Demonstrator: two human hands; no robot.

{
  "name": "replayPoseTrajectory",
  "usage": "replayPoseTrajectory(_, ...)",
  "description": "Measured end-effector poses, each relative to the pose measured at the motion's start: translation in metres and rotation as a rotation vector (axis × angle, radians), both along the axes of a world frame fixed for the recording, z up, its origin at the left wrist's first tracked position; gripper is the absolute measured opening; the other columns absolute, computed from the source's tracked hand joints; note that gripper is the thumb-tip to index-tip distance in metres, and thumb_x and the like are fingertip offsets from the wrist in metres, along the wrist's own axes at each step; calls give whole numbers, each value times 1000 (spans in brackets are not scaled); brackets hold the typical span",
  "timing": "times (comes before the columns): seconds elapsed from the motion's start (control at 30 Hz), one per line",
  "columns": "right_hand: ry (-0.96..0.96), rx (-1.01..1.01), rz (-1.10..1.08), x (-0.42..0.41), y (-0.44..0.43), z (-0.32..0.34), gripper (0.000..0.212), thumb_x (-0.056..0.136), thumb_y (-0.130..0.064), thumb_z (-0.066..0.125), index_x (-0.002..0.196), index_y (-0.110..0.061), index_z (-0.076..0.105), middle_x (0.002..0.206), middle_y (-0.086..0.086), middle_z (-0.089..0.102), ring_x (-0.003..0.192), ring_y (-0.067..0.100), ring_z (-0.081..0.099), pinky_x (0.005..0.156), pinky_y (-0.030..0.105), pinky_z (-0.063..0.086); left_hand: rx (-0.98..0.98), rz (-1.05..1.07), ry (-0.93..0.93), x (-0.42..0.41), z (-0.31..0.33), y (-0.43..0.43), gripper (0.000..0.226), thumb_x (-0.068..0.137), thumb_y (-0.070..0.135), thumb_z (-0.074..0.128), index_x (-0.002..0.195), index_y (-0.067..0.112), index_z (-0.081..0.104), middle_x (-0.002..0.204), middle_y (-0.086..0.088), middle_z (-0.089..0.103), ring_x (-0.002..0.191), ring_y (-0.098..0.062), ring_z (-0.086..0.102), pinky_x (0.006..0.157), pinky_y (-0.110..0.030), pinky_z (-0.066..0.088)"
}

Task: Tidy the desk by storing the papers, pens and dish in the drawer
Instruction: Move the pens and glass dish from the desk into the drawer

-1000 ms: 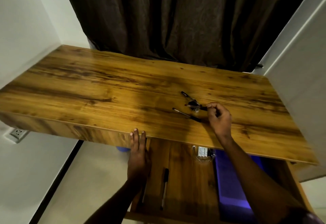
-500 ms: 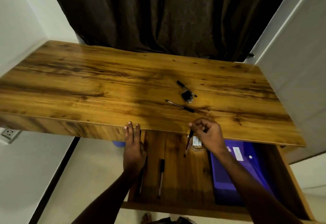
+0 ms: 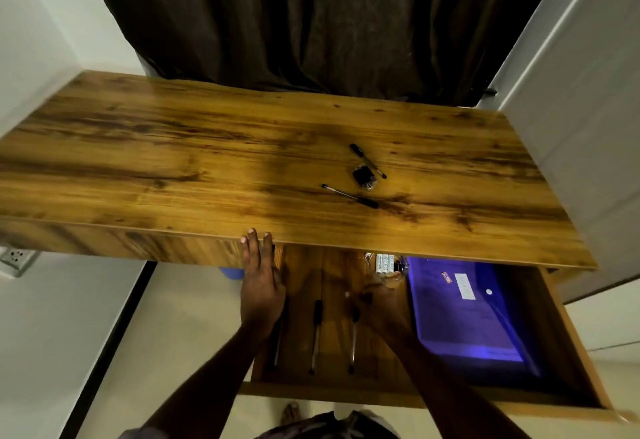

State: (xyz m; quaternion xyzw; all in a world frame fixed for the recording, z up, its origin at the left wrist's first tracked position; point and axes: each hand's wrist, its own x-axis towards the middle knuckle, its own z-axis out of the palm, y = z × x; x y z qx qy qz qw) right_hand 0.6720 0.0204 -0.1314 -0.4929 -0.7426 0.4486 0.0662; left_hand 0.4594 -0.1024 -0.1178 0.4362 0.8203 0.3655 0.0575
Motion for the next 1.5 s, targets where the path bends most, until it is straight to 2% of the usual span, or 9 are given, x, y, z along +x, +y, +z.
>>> replayPoseTrajectory(0.1,-143,24,26,1,-5,-15,18,94,-34,61,79,-23,58,77,-6,62,63,0,56,55,13,43,7,-4,1,0,0,0,73,94,0,46,156,16,11,164,-1,-10,151,-23,-13,109,-36,29)
replayPoseTrajectory(0.2,-178,50,27,0,-10,-25,14,94,-36,58,97,-23,63,91,-4,67,77,7,63,69,24,55,4,1,-4,0,0,1,73,94,1,45,156,17,11,164,0,-10,151,-22,-13,106,-35,33)
replayPoseTrajectory(0.4,-201,38,72,4,-15,-55,60,79,-66,46,125,-29,44,116,0,62,105,20,62,88,43,56,1,9,-5,-1,-1,1,71,95,2,44,156,19,10,164,1,-11,150,-21,-14,108,-39,35)
replayPoseTrajectory(0.6,-169,132,110,-1,-23,-6,17,95,-44,52,101,-29,57,89,-7,64,83,8,63,82,38,56,9,5,-7,-1,-1,1,69,97,4,43,156,19,11,164,1,-11,150,-22,-13,104,-35,37)
replayPoseTrajectory(0.77,-38,508,-7,-15,12,48,28,95,-53,42,97,-29,57,65,-6,59,54,6,55,52,25,43,4,15,-14,-2,-4,2,70,96,3,44,156,18,12,164,0,-9,151,-21,-13,107,-49,42)
replayPoseTrajectory(1.03,-62,696,-78,-54,115,93,19,91,-38,49,102,-27,60,92,1,68,77,21,66,68,38,56,12,21,-39,-3,-8,4,63,100,6,42,156,19,14,164,0,-8,151,-20,-12,111,-55,35)
replayPoseTrajectory(1.23,-203,593,-47,-68,141,78,19,90,-30,56,102,-17,64,117,8,54,106,27,55,87,43,52,11,16,-39,-4,-9,5,64,100,5,41,156,19,14,164,-1,-8,151,-22,-11,107,-53,42)
replayPoseTrajectory(1.33,-96,522,-53,-69,139,77,12,90,-27,59,96,-17,64,107,5,60,97,23,59,78,35,51,18,24,-43,-4,-8,4,65,99,5,42,156,19,15,164,1,-9,151,-21,-10,107,-46,43)
replayPoseTrajectory(1.5,403,198,-136,-54,132,83,7,91,-13,64,95,-14,70,71,6,64,62,15,57,58,26,45,11,30,-43,-3,-6,4,63,101,10,41,156,21,13,164,3,-10,151,-19,-12,104,-47,46)
